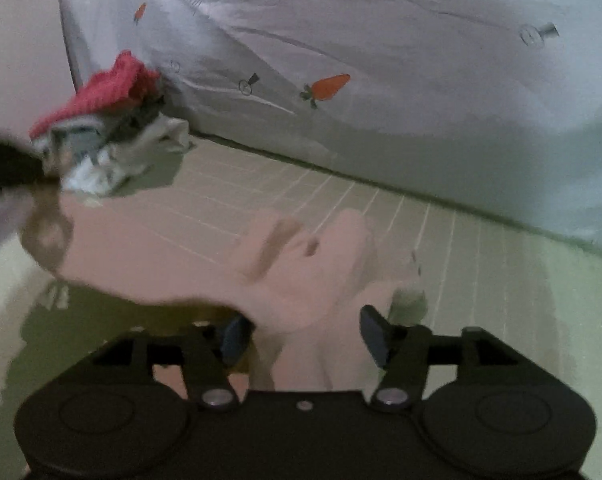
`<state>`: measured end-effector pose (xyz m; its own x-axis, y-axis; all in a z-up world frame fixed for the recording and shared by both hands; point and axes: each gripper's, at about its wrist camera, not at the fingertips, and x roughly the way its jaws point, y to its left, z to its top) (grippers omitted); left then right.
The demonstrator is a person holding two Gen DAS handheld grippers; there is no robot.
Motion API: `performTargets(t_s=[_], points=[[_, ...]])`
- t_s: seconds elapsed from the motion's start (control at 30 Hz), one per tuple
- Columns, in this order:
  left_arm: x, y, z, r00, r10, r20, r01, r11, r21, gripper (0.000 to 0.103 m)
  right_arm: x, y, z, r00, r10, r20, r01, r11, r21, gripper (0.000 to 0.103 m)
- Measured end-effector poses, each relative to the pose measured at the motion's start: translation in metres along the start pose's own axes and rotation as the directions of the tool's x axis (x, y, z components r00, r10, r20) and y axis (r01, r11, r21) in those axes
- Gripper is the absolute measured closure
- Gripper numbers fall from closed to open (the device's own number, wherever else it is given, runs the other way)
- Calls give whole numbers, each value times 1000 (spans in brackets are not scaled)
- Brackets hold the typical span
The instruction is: Fold clothes
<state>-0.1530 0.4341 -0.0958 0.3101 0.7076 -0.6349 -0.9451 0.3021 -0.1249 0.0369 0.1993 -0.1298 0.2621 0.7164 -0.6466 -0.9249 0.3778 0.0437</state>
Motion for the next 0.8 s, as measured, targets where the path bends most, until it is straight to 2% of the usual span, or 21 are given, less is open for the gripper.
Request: performTargets(t_s=[0.1,0.17,0.27,0.37,0.57,0.6,0.63,0.67,0.73,0.8], points=[[15,10,-15,998,16,-55,-15,1000,2,86,-10,-20,0,998,67,11,-68,991,119,30],[21,15,-23,997,20,-81,-21,1000,-1,84,-13,-37,2,994,103,31,-107,969,222,27],[28,22,-33,993,24,-115,-26,1000,-13,84,3,-68,8,994,102,48,-113,915,388,27],[31,25,-40,990,29,-136,-30,1000,-9,84,18,-98,11,995,85,53,-101,838,536,27],[38,33,-48,985,22,-170,-28,999,-34,83,82,-110,18,988,145,-61,-78,788,610,29],[39,34,-50,985,19,-174,-26,999,-39,83,93,-110,17,985,149,-91,-61,784,618,40],[40,35,-50,984,14,-176,-22,999,-41,83,103,-109,16,981,154,-120,-46,780,625,69],[41,36,-51,984,10,-177,-18,999,-44,83,107,-109,17,979,165,-116,-59,784,618,90],[39,37,-52,986,-9,-169,1,999,-49,86,105,-111,19,983,167,-76,-89,794,601,94],[33,37,-52,990,-40,-134,33,998,-50,87,93,-114,24,993,111,-31,-75,829,554,94]])
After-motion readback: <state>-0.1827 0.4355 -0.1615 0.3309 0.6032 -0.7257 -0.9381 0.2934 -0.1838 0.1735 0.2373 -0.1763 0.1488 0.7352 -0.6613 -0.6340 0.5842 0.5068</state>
